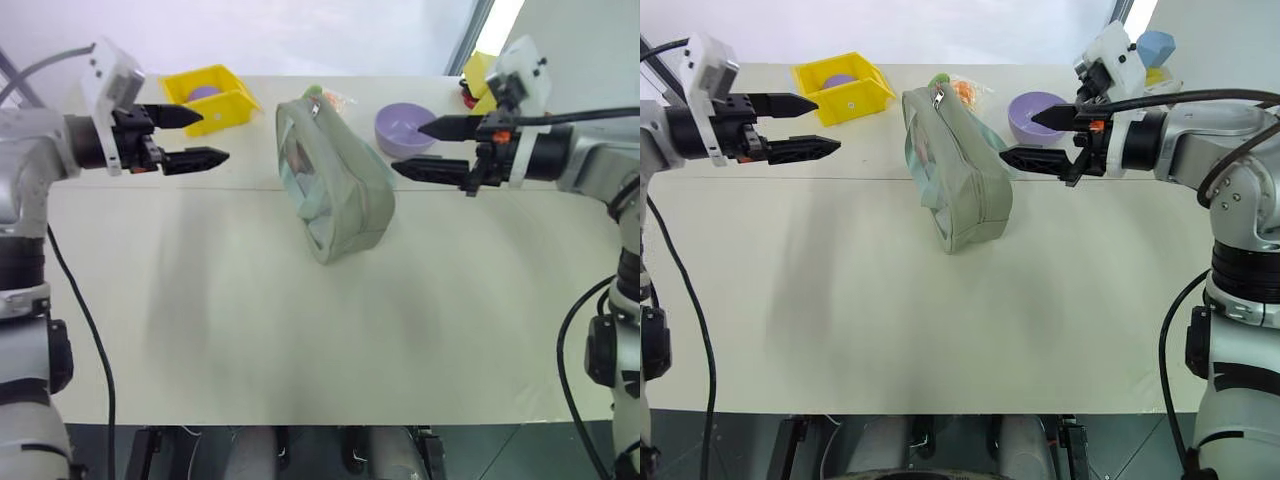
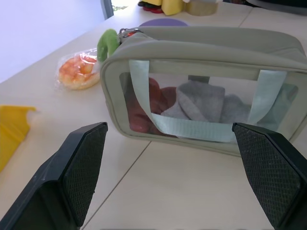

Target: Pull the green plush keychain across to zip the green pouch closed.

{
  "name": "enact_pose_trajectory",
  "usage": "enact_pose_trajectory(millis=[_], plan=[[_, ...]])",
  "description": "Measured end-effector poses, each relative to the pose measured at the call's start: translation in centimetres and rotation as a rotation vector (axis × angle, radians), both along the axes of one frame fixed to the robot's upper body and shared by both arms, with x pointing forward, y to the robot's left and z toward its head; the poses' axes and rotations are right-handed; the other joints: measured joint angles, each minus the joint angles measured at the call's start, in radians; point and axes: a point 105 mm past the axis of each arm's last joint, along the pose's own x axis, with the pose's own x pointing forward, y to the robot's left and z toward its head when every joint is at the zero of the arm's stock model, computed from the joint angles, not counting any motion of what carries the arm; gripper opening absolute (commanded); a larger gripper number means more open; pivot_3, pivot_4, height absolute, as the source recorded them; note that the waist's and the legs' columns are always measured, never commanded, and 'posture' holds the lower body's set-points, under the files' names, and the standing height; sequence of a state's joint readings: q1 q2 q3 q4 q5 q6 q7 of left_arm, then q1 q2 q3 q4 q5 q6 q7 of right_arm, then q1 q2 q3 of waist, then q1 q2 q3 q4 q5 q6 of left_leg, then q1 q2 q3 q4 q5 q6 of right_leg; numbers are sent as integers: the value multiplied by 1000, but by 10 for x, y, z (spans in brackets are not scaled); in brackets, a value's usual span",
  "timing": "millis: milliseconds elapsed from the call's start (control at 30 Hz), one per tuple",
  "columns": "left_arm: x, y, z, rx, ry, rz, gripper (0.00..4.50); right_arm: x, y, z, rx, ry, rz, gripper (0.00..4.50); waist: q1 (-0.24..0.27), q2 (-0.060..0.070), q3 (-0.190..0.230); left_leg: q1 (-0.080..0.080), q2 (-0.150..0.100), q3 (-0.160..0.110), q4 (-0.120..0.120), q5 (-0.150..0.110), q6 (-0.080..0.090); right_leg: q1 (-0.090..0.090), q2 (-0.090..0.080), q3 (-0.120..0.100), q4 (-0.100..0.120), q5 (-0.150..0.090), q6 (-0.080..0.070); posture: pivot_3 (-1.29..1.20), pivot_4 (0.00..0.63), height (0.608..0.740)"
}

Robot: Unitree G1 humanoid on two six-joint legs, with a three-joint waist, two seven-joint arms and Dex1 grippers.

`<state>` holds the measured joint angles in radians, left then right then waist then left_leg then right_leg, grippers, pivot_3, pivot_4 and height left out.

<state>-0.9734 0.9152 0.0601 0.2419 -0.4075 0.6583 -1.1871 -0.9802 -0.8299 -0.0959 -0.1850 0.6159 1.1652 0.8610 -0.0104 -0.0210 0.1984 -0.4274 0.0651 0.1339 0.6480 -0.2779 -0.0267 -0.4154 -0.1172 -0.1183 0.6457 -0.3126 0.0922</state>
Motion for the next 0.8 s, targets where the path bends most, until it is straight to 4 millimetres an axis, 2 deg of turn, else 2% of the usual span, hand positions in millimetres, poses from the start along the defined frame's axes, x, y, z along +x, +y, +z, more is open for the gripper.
enact_pose_trajectory(millis=[533,700,800], plan=[[1,3,-2,20,-13,-14,4450,2,0,1,-4,-6,-19,4500,-1,0,0,0,2,-1,13,0,1,-1,0,2,10,0,0,0,150,739],[1,3,-1,24,-15,-12,4450,4,11,13,7,-41,-4,4500,-3,0,0,0,2,-1,18,0,1,-2,0,4,18,0,0,0,150,739],[1,2,6,19,-29,-14,4450,13,33,18,37,-39,14,4500,-8,0,0,0,2,0,19,2,2,-4,0,5,21,1,-2,0,150,739]])
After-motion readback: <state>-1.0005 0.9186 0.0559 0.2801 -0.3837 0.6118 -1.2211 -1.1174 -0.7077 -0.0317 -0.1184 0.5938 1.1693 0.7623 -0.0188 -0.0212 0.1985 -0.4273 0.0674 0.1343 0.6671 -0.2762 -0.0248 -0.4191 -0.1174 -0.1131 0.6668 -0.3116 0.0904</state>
